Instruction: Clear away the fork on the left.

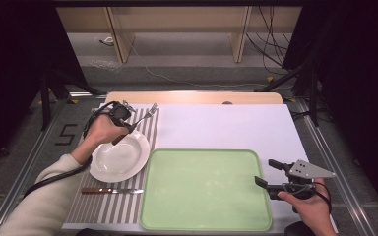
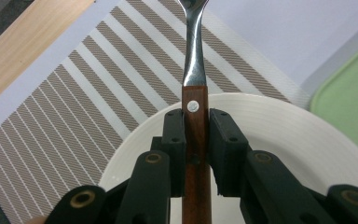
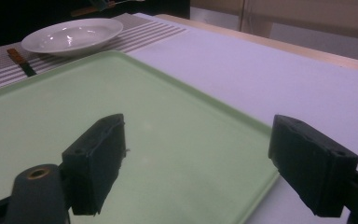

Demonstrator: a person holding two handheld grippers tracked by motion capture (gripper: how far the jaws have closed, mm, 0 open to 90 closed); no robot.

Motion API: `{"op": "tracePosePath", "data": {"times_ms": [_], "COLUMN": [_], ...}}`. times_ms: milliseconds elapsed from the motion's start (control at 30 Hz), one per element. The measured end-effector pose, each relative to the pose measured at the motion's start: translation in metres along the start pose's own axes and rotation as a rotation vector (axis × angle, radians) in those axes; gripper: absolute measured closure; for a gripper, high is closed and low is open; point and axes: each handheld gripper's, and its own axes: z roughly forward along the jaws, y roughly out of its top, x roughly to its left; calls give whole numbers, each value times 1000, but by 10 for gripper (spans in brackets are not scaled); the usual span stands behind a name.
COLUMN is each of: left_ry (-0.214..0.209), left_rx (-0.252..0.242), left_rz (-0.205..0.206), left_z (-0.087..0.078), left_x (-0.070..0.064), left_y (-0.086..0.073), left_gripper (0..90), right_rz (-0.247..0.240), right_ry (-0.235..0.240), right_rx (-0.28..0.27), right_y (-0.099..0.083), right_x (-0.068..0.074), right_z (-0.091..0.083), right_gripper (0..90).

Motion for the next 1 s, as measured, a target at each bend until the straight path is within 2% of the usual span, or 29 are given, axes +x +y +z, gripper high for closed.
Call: {"op": "tracePosePath", "data": {"times_ms": [133, 233, 433, 633, 800, 833, 900, 1000], "left_ry": [-16, -9, -30, -55, -62, -78, -78, -94], "left_rx": [-15, -21, -24, -41, -50, -50, -46, -41], "left_rz": [-35, -23, -2, -15, -3, 9, 2, 14], "left_z": [-7, -12, -18, -24, -31, -31, -33, -35], "left_x": [-12, -20, -35, -51, -70, -73, -82, -92], "left_y": [-2, -4, -6, -11, -15, -16, -18, -21], "left_gripper": [767, 767, 767, 767, 767, 767, 766, 767], "right_rz": [-2, 0, 0, 0, -1, -2, -2, -2], "right_ry": [0, 0, 0, -1, -1, -1, -1, -2], "right_rx": [1, 0, 2, -2, -1, -2, -2, 0], "right_y": [0, 0, 0, 0, 0, 0, 0, 0], "right_x": [0, 0, 0, 0, 1, 0, 1, 1], "right_z": [0, 0, 0, 0, -1, -1, -1, -1], "right_gripper": [198, 198, 198, 198, 198, 198, 198, 198]}}
